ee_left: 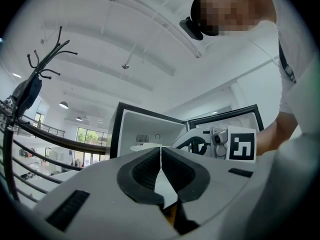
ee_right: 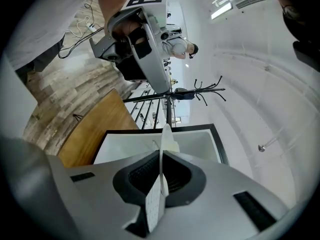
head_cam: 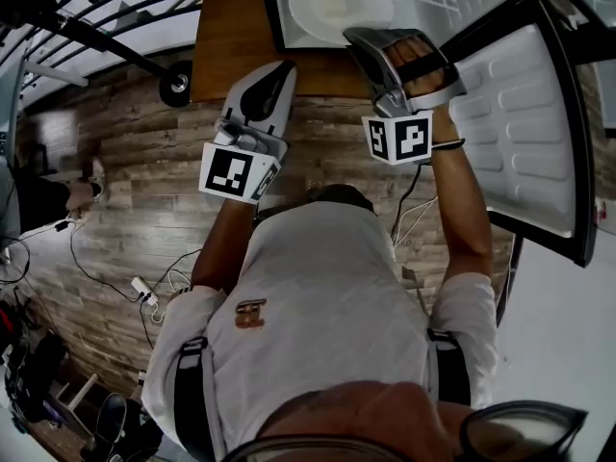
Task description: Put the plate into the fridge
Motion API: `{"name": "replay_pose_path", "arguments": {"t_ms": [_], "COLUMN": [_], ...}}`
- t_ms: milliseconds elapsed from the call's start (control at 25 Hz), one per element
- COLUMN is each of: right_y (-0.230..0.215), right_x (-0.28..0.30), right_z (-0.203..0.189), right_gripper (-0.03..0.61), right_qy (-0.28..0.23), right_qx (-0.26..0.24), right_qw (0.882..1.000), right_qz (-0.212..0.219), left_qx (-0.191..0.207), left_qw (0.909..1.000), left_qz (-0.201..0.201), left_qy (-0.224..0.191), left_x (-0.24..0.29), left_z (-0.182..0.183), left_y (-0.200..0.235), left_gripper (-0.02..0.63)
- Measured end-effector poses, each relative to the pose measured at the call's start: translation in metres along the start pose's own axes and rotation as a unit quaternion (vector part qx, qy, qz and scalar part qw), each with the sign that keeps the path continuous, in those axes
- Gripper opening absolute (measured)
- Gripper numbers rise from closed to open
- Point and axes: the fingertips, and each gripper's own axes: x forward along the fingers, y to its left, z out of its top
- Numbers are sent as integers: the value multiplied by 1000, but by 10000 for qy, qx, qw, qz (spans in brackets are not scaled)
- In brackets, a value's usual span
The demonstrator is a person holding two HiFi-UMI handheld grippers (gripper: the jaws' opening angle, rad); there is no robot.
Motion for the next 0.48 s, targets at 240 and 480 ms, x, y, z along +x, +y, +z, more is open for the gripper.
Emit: {"name": "replay_pose_path", "arguments": {"t_ms": [240, 480], "right_y": [5, 10], "right_x": [27, 52], "right_z": [-27, -44], "right_gripper": [40, 40], "right_qy": [-125, -145], "right_qx": [-2, -8], "right_qw": [9999, 9996], "right_qz": [85, 236], "left_qx": [55, 64], "left_qw": [9999, 9997], "left_qz": [149, 242], "left_qy": [-26, 56], "left_x": [31, 44], "left_z": [-8, -15], "left_y": [7, 15], "left_gripper": [25, 25]}}
